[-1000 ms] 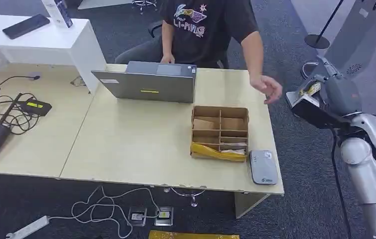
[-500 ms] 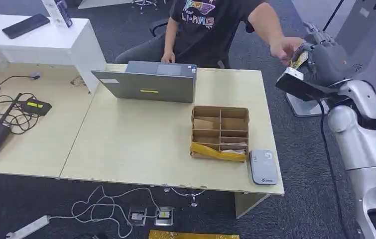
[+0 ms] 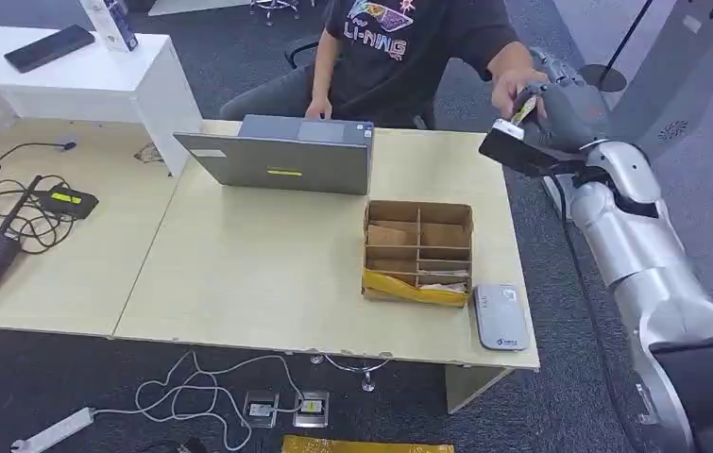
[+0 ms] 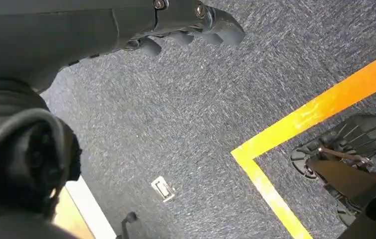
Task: Pass the card to the sensor for recognition and then transmit it.
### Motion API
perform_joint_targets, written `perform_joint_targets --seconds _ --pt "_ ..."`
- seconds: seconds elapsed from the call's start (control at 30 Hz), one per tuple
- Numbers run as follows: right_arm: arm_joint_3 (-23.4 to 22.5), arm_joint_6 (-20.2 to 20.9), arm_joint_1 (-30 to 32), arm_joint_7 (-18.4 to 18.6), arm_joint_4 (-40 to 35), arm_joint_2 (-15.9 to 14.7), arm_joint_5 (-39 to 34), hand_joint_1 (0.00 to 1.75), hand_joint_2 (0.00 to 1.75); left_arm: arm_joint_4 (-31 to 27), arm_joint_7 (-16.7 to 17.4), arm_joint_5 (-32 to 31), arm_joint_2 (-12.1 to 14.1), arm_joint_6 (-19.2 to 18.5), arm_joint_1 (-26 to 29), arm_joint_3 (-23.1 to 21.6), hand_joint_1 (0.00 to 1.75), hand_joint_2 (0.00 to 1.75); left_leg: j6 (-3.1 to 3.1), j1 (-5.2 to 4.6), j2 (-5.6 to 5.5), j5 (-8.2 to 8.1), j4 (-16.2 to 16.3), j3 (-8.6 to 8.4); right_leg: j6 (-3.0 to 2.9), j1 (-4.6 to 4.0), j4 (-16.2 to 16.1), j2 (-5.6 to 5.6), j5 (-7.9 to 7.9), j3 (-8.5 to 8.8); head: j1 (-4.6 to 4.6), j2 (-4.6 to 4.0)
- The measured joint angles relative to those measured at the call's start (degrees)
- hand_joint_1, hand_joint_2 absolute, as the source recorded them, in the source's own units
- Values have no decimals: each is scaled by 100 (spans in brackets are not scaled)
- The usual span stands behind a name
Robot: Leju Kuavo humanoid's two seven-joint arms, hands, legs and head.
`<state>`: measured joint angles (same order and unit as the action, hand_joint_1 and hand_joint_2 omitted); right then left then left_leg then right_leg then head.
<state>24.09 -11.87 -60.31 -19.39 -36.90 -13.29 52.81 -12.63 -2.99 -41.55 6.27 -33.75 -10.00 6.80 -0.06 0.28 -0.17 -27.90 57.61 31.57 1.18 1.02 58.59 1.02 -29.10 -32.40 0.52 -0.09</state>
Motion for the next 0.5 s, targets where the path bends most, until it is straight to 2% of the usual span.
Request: perform_joint_targets --seconds 0.17,0.3,0.43,0.5 --pt "17 -291 -2 -53 355 74 -55 0 175 0 0 0 -7 0 4 -2 0 0 0 0 1 0 1 0 0 0 -1 -1 0 0 0 0" --pt "13 -278 -1 -293 462 109 -576 0 175 0 0 37 -7 0 5 -2 0 0 0 0 2 0 1 -1 0 0 0 -3 0 -3 0 0" --pt "-59 313 68 -514 343 112 -1625 0 175 0 0 92 -7 0 15 -2 0 0 0 2 4 0 1 -3 0 -2 0 -5 0 -2 0 0" --pt "-133 812 195 -494 99 109 -2343 0 175 0 0 118 -7 0 24 -2 0 0 0 2 6 0 1 -5 0 -2 0 -9 0 -2 -2 0"
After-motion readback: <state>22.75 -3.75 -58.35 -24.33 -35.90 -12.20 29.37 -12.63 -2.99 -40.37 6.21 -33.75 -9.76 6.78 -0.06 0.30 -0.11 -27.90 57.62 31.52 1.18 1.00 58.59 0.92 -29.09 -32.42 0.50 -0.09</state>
